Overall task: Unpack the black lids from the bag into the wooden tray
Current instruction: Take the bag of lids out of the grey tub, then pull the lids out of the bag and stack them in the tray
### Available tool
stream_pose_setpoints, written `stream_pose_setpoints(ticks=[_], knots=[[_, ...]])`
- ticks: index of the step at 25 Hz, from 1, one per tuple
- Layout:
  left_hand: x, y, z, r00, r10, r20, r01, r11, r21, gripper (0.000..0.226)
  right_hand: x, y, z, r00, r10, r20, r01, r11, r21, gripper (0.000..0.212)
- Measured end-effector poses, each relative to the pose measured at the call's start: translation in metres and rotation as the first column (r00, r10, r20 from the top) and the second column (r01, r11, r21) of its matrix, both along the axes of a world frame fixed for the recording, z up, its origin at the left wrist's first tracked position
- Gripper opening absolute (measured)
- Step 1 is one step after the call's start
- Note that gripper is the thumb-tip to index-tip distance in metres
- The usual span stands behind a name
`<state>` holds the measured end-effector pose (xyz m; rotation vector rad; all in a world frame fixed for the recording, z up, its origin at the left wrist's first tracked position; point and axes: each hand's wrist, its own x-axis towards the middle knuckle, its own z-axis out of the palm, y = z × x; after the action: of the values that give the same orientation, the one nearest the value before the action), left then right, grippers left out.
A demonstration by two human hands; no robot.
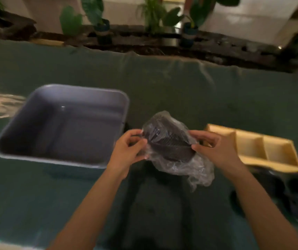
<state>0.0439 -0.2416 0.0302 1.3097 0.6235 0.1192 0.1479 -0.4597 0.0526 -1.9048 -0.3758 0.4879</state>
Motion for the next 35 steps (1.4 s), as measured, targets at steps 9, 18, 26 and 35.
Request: stream_pose_setpoints(ticks=[9, 18, 26, 35], knots=[[-0.029, -0.059, -0.083, 0.910, -0.260, -0.321, 0.397, 0.770, 0.500, 0.070, -0.030, -0.075, -0.105, 0.998, -0.052, -0.025, 0.043, 0.956, -0.289, 0.044], [0.032, -0.090, -0.090, 0.503, -0.602, -0.621, 0.731, -0.088, 0.677, 0.084, -0.055, -0.133, -0.105, 0.735, -0.600, -0.316, 0.580, 0.797, -0.167, 0.038], [0.013, -0.099, -0.093, 0.620, -0.514, -0.593, 0.660, -0.067, 0.748, 0.082, -0.060, -0.126, -0.091, 0.758, -0.200, -0.621, 0.171, 0.979, -0.108, 0.038], [0.007, -0.107, -0.096, 0.660, -0.477, -0.581, 0.647, -0.033, 0.762, 0.084, -0.073, -0.166, -0.090, 0.601, -0.778, -0.183, 0.794, 0.556, 0.246, 0.044]])
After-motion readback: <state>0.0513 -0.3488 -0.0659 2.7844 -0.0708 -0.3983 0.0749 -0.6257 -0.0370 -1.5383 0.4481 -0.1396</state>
